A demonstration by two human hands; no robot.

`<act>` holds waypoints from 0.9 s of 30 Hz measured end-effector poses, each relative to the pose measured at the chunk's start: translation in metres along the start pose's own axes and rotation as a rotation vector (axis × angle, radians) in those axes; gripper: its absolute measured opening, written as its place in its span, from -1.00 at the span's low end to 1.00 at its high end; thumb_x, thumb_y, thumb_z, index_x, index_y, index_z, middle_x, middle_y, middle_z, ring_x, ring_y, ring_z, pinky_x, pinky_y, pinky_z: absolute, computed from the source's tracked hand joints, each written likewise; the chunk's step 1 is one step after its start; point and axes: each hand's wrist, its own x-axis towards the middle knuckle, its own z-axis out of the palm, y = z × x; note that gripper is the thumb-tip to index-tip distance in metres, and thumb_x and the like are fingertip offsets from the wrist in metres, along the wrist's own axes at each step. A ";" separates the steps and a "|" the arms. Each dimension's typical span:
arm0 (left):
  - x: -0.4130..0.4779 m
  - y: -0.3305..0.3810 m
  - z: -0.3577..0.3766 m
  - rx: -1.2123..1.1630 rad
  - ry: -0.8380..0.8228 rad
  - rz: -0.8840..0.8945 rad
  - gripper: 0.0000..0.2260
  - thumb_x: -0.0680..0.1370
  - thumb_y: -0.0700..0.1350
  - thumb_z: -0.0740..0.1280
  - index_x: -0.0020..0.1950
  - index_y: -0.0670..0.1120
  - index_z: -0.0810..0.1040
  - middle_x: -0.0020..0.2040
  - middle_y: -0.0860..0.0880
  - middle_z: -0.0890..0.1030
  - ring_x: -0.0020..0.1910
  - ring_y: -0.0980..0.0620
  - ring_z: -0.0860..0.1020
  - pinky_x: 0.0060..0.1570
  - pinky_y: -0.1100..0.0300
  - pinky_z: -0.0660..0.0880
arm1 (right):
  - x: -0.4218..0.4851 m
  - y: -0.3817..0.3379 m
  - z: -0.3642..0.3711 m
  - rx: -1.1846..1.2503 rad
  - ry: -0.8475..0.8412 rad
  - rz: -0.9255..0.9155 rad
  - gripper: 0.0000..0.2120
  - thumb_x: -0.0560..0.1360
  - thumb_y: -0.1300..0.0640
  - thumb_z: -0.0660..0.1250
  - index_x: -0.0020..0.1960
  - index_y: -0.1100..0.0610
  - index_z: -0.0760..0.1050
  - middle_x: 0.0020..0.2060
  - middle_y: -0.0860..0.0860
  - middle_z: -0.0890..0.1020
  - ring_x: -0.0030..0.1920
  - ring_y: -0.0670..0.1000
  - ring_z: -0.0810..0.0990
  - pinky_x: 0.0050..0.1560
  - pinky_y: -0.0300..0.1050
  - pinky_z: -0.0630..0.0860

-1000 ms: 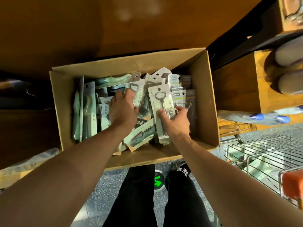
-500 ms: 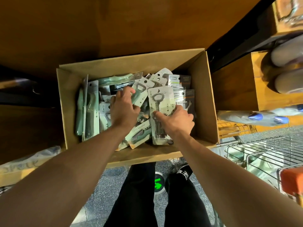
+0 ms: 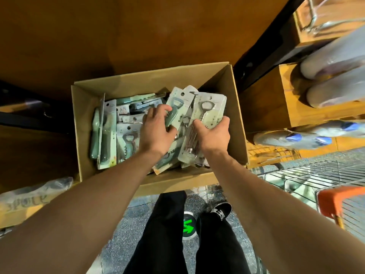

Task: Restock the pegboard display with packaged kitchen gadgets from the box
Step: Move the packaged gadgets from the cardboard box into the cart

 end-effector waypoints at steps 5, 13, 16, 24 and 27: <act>-0.016 0.060 -0.014 -0.059 0.062 0.130 -0.52 0.51 -0.13 0.49 0.39 0.05 0.45 0.26 -0.03 0.54 0.23 -0.04 0.53 0.14 0.03 0.54 | -0.016 -0.012 -0.054 0.116 0.099 -0.026 -0.43 0.45 -0.16 0.49 0.31 0.01 0.31 0.07 -0.08 0.61 0.11 0.04 0.62 0.25 0.06 0.55; -0.070 0.205 -0.008 -0.082 0.031 0.321 -0.56 0.53 -0.12 0.50 0.35 0.08 0.45 0.23 0.03 0.51 0.14 -0.05 0.58 0.09 -0.04 0.61 | -0.050 -0.011 -0.209 0.385 0.285 -0.054 -0.56 0.47 -0.11 0.44 0.21 -0.03 0.31 0.03 -0.10 0.59 0.10 0.03 0.61 0.27 0.06 0.53; -0.101 0.266 0.014 -0.097 -0.022 0.449 -0.56 0.52 -0.10 0.49 0.34 0.08 0.46 0.21 0.02 0.49 0.17 -0.06 0.57 0.14 -0.06 0.60 | -0.059 0.008 -0.274 0.449 0.436 -0.036 -0.56 0.47 -0.09 0.45 0.22 0.02 0.37 0.06 -0.03 0.63 0.10 0.05 0.62 0.23 -0.01 0.53; -0.207 0.392 0.136 -0.091 -0.271 0.725 -0.58 0.46 -0.10 0.48 0.28 0.09 0.47 0.20 -0.02 0.48 0.13 -0.07 0.56 0.17 -0.08 0.59 | -0.076 0.123 -0.418 0.679 0.642 0.154 -0.41 0.50 -0.07 0.44 0.41 0.17 0.40 0.16 0.04 0.64 0.13 0.05 0.62 0.12 -0.15 0.49; -0.245 0.401 0.193 0.024 -0.437 0.773 -0.60 0.46 -0.19 0.50 0.28 -0.04 0.52 0.20 -0.08 0.50 0.14 -0.12 0.54 0.18 0.00 0.53 | -0.074 0.195 -0.439 0.700 0.630 0.300 -0.27 0.35 -0.22 0.45 0.42 0.04 0.38 0.22 0.05 0.64 0.18 0.13 0.64 0.24 0.10 0.57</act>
